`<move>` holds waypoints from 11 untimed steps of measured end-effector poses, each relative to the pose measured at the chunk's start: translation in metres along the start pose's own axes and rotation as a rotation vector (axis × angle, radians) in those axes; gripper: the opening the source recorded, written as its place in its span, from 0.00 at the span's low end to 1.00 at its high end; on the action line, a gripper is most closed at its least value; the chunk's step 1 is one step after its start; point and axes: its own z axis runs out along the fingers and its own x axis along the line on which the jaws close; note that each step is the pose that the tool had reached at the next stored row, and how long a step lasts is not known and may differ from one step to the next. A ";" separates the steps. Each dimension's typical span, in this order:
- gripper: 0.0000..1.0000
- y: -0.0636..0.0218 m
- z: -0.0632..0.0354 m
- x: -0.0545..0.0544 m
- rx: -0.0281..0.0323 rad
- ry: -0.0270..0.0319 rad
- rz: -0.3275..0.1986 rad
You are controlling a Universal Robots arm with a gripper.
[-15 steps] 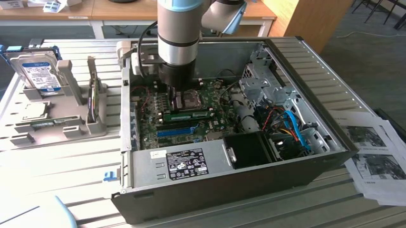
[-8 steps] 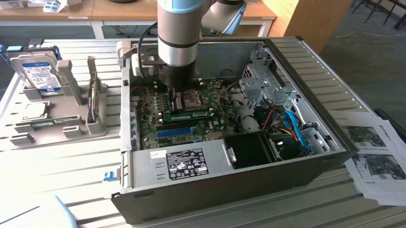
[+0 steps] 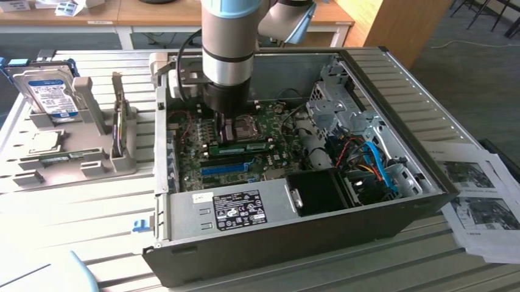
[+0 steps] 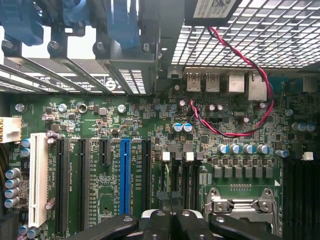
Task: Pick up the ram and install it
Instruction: 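Press down the ram until it locks into place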
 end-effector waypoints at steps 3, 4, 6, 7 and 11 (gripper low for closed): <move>0.09 0.0000 0.0002 0.000 -0.0001 0.0001 0.000; 0.09 0.0000 0.0003 0.000 0.0000 0.0001 0.000; 0.09 0.0000 0.0003 0.000 0.0000 0.0000 0.000; 0.09 0.0000 0.0003 0.000 0.0000 0.0000 0.000; 0.09 0.0000 0.0010 0.000 0.0000 0.0000 0.000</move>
